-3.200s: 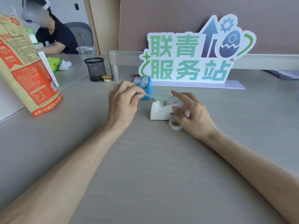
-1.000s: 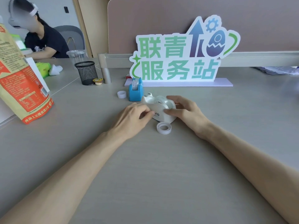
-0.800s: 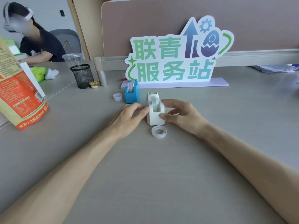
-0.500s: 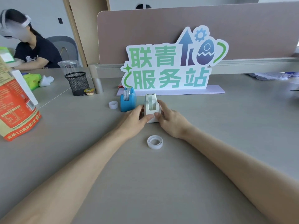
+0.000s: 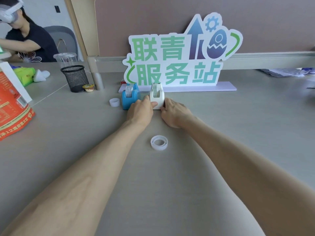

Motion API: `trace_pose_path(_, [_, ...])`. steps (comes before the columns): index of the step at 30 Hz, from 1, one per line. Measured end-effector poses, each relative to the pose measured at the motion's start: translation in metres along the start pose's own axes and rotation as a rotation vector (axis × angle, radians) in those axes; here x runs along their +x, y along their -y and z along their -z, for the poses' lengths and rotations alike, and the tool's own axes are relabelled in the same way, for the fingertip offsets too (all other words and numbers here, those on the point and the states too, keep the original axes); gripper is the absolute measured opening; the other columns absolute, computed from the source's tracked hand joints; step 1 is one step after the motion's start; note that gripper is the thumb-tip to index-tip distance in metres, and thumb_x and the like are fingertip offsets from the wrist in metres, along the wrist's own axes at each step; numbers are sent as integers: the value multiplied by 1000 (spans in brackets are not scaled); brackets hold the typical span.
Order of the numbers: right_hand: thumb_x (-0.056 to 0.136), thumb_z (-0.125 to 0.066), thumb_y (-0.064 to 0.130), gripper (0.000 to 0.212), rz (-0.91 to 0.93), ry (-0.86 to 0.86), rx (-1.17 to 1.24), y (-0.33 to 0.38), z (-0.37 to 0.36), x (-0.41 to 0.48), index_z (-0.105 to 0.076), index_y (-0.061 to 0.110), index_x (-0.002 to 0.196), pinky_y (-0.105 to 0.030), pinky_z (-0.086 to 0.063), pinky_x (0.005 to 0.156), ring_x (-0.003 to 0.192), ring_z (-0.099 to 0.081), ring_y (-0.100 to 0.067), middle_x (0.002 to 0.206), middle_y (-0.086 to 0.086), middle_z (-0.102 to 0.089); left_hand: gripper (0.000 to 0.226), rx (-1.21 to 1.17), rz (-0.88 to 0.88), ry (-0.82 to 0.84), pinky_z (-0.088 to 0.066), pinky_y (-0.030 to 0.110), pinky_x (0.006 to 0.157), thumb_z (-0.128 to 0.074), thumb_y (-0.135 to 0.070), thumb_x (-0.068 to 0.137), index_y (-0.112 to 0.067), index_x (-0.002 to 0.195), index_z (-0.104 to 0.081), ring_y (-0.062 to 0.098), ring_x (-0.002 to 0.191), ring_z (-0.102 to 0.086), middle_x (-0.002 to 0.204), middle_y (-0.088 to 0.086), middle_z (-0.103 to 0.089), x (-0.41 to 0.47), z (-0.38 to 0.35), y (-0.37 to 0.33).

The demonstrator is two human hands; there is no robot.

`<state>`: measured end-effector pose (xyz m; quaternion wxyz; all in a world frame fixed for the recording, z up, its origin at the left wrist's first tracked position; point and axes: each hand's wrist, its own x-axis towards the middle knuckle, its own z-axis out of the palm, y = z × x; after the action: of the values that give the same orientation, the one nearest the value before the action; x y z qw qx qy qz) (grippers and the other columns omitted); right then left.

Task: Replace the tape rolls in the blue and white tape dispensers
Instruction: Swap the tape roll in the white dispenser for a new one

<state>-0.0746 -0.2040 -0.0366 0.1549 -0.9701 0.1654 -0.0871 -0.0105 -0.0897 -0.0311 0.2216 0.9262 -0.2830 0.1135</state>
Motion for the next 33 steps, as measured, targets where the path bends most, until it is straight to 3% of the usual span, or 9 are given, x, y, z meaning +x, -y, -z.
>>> trace_pose_path(4, [99,-28,25,36,-14,-44,11,4,1,-9,-48,8,123,-37,-29,109,132,-42,-27,136,-14,-51,32,-58,32,64,-40,39,70,-41,-32,101,-3,106,-51,43,102,-58,110,25,-63,-9,6,0])
trace_pose_path(6, [99,-31,22,36,-3,-62,38,3,1,-20,-52,6,122,-35,-35,103,130,-44,-29,135,-14,-52,21,-129,27,96,-45,39,71,-40,-23,100,-5,99,-51,42,100,-58,108,24,-64,-18,11,7])
trace_pose_path(9, [99,-34,22,30,42,-104,120,1,5,-48,-57,3,106,-34,-42,89,115,-54,-34,120,-17,-61,30,-205,-9,136,-47,39,96,-38,-16,99,-14,124,-55,32,117,-55,129,11,-61,-40,20,23])
trace_pose_path(11, [101,-36,27,32,86,-133,220,3,12,-74,-55,3,94,-33,-38,81,104,-57,-32,105,-16,-65,35,-223,-42,169,-42,31,101,-38,-17,99,-22,129,-55,24,125,-52,136,0,-58,-55,26,34])
trace_pose_path(16, [88,-56,53,46,268,2,252,10,23,-126,-57,22,123,-27,-45,87,97,-59,-15,105,1,-64,36,-251,-132,203,-30,24,108,-38,-14,100,-25,130,-56,12,137,-39,147,-11,-46,-72,33,45])
trace_pose_path(20, [85,-68,41,50,357,-118,218,6,17,-122,-57,18,127,-21,-44,90,103,-62,-17,113,-1,-65,37,-244,-156,187,-31,27,111,-38,-13,100,-26,128,-57,13,139,-37,147,-10,-46,-71,31,45])
trace_pose_path(26, [87,-62,38,56,211,-266,52,-15,20,-77,-46,18,137,-34,-48,91,111,-61,-27,122,-5,-62,37,-198,-152,161,-41,32,102,-37,-12,98,-26,125,-58,18,127,-49,141,-6,-53,-74,33,41])
trace_pose_path(30, [90,-53,33,56,-30,-257,41,-27,23,-37,-38,13,140,-40,-47,92,116,-55,-37,128,-14,-58,37,-183,-147,160,-42,31,101,-36,-12,98,-25,126,-57,18,126,-49,140,-6,-53,-74,34,41])
trace_pose_path(33, [90,-50,33,50,-58,-242,71,-28,18,-20,-43,9,133,-42,-48,93,115,-54,-37,125,-15,-61,36,-186,-135,178,-42,33,101,-36,-13,98,-26,125,-57,18,125,-49,139,-5,-53,-75,34,41])
